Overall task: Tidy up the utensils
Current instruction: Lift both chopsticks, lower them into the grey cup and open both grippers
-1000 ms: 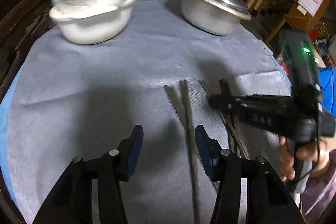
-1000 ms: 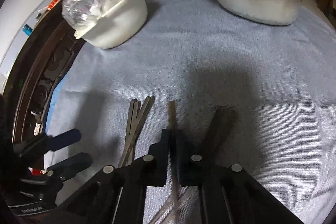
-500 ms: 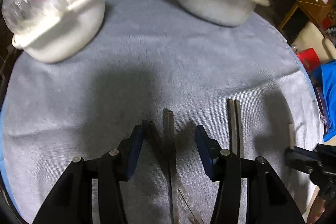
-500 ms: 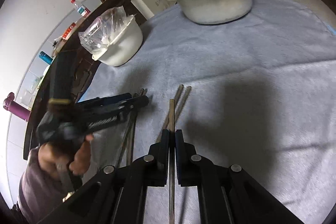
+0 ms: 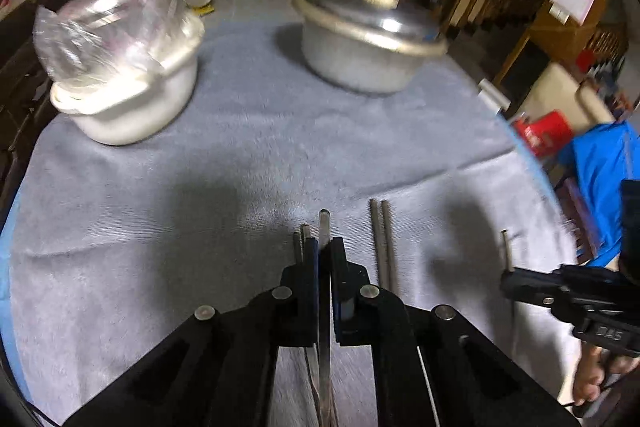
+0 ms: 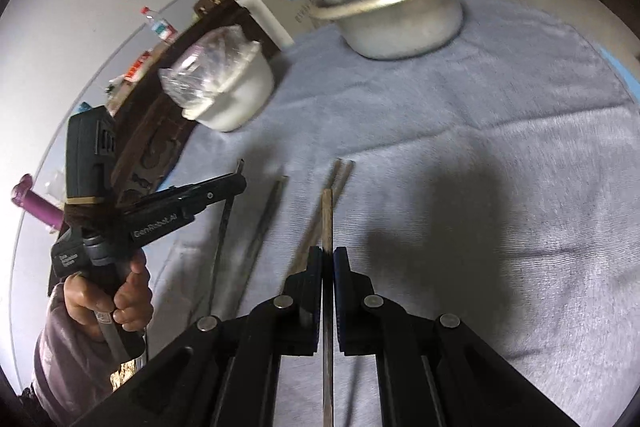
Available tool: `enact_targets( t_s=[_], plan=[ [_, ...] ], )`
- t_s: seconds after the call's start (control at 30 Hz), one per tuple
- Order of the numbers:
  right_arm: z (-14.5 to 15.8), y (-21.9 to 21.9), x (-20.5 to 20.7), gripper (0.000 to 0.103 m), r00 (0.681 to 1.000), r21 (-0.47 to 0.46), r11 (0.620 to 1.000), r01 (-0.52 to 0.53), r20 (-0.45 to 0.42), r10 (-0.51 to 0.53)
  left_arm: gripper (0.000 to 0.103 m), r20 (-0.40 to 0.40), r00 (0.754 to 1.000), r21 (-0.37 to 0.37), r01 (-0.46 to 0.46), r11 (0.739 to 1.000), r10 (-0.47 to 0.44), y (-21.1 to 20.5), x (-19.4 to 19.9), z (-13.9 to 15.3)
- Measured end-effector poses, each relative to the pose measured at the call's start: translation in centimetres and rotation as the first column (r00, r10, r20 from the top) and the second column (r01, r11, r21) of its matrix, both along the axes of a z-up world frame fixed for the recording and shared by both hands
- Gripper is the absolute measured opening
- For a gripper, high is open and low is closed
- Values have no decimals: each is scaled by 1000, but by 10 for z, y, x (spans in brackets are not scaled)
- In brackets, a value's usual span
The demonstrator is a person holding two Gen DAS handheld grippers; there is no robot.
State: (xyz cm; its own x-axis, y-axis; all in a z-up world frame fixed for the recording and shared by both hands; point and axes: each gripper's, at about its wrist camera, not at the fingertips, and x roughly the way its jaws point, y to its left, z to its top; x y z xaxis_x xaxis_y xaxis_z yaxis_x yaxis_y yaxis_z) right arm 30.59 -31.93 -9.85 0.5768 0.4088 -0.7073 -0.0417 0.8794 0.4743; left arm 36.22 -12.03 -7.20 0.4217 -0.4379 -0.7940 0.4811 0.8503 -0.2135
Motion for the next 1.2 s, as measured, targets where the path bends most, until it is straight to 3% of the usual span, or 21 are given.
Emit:
enact_targets(
  t_s=[0.33, 0.67, 0.9, 1.2],
  plan=[
    [32, 24, -48, 6, 993, -56, 998, -7, 114, 13, 5, 147, 989, -160, 23, 987, 1, 48, -66, 61],
    [63, 36, -116, 6, 972, -114, 993, 37, 233, -10, 5, 303, 949, -230, -12, 973, 83, 92, -156, 103],
    [87, 49, -166, 6, 938, -152, 984, 93, 344, -36, 5, 435, 886, -277, -39, 960, 161, 110, -223, 125],
    [118, 61, -228, 6, 865, -143, 970, 195, 492, -101, 5, 500, 825, -394, -53, 917, 263, 125, -274, 147]
  ],
)
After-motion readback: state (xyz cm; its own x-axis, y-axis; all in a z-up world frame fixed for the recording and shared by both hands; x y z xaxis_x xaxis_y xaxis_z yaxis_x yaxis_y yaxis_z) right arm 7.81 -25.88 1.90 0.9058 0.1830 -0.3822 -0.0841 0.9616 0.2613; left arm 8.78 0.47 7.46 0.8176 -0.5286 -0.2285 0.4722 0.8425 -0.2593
